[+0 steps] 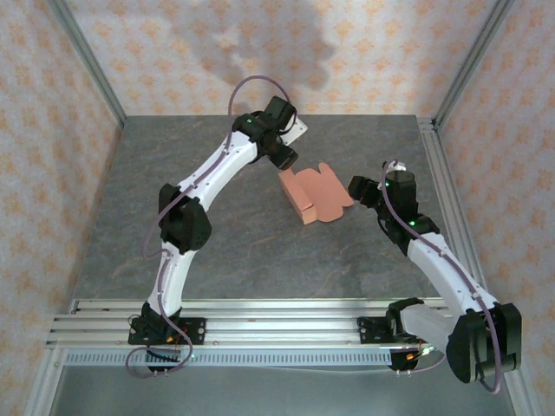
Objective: Fold the paper box
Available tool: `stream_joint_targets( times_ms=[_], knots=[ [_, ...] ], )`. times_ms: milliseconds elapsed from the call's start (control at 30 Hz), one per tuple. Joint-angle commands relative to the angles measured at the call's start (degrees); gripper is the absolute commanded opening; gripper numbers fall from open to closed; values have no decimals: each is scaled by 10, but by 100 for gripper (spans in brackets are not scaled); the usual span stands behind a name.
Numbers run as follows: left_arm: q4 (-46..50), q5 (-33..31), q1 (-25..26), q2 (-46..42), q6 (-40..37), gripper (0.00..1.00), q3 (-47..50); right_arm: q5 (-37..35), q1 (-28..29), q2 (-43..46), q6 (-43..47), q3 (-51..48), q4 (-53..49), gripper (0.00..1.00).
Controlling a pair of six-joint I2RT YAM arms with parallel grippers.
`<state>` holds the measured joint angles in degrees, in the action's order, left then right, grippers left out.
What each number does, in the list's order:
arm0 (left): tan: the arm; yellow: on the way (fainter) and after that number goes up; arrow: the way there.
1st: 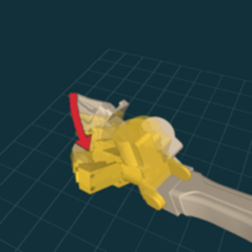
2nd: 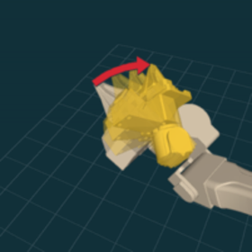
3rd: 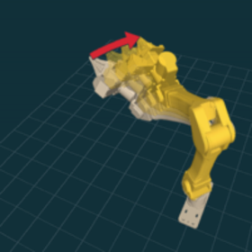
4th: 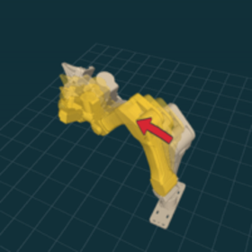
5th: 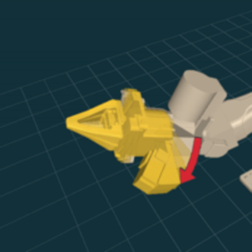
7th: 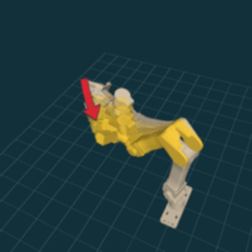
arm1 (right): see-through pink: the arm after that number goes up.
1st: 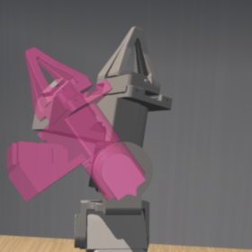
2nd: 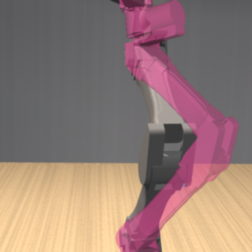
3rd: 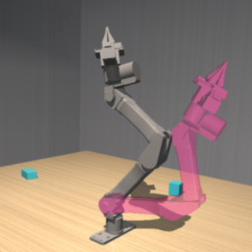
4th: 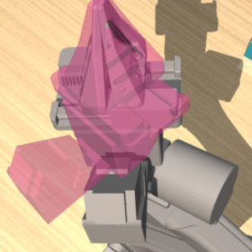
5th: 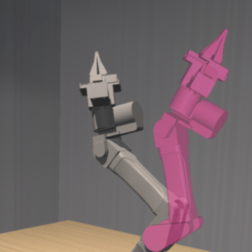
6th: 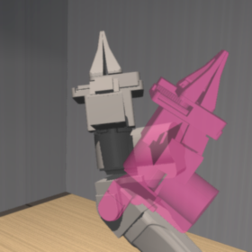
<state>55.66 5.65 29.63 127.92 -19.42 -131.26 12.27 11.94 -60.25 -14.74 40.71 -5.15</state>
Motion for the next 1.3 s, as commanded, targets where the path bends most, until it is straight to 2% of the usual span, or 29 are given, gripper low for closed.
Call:
stream_joint_targets(
  times_ms=[0, 100, 367, 533, 700, 833, 1033, 1267],
  knots=[
    [49, 26, 2, 48, 7, 57, -59, 5, 0, 0, 10, -3, 8, 71],
    [68, 25, 2, 89, 20, 50, -112, 4, 0, 3, 11, -2, 3, 71],
    [80, 20, 8, 150, 86, 49, -161, 5, 0, 8, 10, -4, -8, 71],
    [99, 16, 7, 141, 119, 48, -144, 14, 0, 11, 4, -9, -6, 71],
    [73, 14, 2, 78, 132, 42, -41, 24, 0, 0, 6, -3, -18, 71],
    [33, 14, -1, 10, 152, 42, 56, 48, 0, -16, -3, 5, -33, 71],
    [-70, 40, 0, -111, 206, 42, 258, 66, 0, -37, -19, 2, -37, 71],
    [-157, 46, 3, -207, 259, 42, 421, 138, 13, -89, -60, -3, -8, 70]
  ],
)
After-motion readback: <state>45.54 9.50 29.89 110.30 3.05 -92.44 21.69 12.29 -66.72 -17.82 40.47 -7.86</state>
